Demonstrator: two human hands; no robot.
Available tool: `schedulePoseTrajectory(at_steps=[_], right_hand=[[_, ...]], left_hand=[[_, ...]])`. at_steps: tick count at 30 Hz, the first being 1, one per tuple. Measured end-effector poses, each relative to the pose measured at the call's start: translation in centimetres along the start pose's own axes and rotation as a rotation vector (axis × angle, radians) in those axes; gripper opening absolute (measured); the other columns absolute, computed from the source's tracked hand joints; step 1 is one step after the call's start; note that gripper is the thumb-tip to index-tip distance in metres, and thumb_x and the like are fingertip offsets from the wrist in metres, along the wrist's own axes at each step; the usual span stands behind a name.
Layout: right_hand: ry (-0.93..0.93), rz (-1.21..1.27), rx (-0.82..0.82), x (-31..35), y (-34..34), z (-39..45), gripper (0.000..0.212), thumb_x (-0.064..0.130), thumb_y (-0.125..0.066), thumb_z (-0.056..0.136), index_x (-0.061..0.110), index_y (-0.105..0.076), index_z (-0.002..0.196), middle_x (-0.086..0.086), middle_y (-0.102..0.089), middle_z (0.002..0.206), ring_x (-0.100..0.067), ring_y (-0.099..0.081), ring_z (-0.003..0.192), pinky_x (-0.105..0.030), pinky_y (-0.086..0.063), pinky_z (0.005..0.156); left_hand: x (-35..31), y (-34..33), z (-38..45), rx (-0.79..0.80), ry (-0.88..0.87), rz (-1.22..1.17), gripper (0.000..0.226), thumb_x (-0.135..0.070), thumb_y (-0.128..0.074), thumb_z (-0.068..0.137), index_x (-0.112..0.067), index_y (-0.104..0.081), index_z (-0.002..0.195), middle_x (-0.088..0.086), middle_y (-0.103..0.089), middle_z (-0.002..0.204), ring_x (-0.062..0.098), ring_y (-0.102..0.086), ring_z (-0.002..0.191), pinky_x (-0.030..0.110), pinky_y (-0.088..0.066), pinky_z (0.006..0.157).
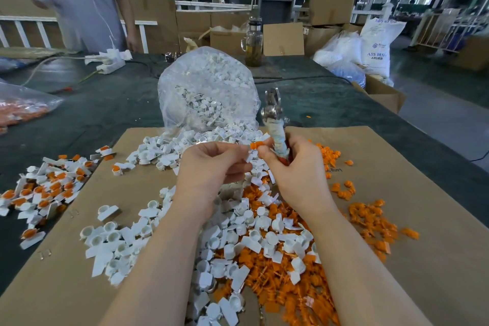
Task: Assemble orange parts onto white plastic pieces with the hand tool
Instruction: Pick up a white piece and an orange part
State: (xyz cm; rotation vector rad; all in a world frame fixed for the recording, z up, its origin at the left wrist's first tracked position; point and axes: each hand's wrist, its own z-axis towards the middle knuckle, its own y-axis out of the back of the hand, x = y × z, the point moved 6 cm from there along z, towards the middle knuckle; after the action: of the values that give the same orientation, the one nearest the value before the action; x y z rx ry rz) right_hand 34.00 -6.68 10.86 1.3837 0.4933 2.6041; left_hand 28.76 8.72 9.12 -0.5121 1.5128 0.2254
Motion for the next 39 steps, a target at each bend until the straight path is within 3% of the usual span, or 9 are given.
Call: schedulePoseTrajectory(at_steps=[13, 18, 25, 31, 35, 39], right_hand=[[0.073, -0.135, -0.103, 0.7, 0.4, -0.3, 0.017, 0.028, -0.071, 0.087, 0.031, -0.054, 0.086, 0.02, -0.053, 0.066, 0.001, -0.055, 0.066, -0.01, -0.036, 0.054], [0.074, -0.162, -0.092, 0.9, 0.2, -0.3, 0.03, 0.027, -0.071, 0.087, 0.041, -0.046, 0.077, 0.016, -0.053, 0.063, -0.007, -0.054, 0.063, -0.02, -0.037, 0.054], [0.076, -0.201, -0.083, 0.8, 0.2, -0.4, 0.017, 0.023, -0.072, 0.086, 0.026, -0.055, 0.083, 0.017, -0.053, 0.066, -0.006, -0.055, 0.063, -0.022, -0.04, 0.054], [0.07, -0.211, -0.073, 0.9, 0.2, -0.3, 0.018, 0.022, -0.072, 0.085, 0.027, -0.055, 0.083, 0.019, -0.053, 0.067, -0.004, -0.055, 0.064, -0.019, -0.037, 0.054], [0.072, -0.22, -0.062, 1.0, 0.1, -0.4, 0.018, 0.022, -0.072, 0.084, 0.026, -0.055, 0.082, 0.02, -0.052, 0.065, -0.001, -0.053, 0.062, -0.017, -0.033, 0.054], [0.057, -0.207, -0.053, 0.8, 0.1, -0.2, 0.017, 0.022, -0.071, 0.085, 0.028, -0.055, 0.082, 0.02, -0.053, 0.067, -0.001, -0.054, 0.064, -0.018, -0.035, 0.055]], left_hand=[[-0.8, -0.7, -0.5, 0.012, -0.088, 0.02, 0.009, -0.003, -0.08, 0.078, -0.009, -0.073, 0.079, 0.007, -0.074, 0.068, 0.017, -0.074, 0.064, 0.022, -0.059, 0.06], [-1.2, -0.7, -0.6, -0.006, -0.135, 0.046, 0.009, -0.003, -0.08, 0.078, -0.008, -0.074, 0.082, 0.006, -0.075, 0.068, 0.015, -0.073, 0.062, 0.018, -0.056, 0.057], [-1.3, -0.7, -0.6, -0.022, -0.193, 0.119, 0.01, -0.004, -0.081, 0.077, -0.012, -0.075, 0.079, 0.004, -0.074, 0.067, 0.015, -0.074, 0.063, 0.018, -0.057, 0.059], [-1.4, -0.7, -0.6, -0.025, -0.245, 0.196, 0.009, -0.008, -0.082, 0.077, -0.014, -0.076, 0.081, 0.001, -0.074, 0.067, 0.011, -0.073, 0.064, 0.019, -0.057, 0.062], [-1.7, -0.8, -0.9, -0.026, -0.301, 0.28, 0.018, -0.013, -0.082, 0.077, -0.028, -0.076, 0.07, -0.005, -0.074, 0.066, 0.01, -0.072, 0.065, 0.021, -0.058, 0.064], [-1.8, -0.8, -1.1, -0.041, -0.322, 0.318, 0.016, -0.016, -0.082, 0.078, -0.029, -0.076, 0.071, -0.009, -0.074, 0.068, 0.01, -0.072, 0.068, 0.022, -0.06, 0.066]])
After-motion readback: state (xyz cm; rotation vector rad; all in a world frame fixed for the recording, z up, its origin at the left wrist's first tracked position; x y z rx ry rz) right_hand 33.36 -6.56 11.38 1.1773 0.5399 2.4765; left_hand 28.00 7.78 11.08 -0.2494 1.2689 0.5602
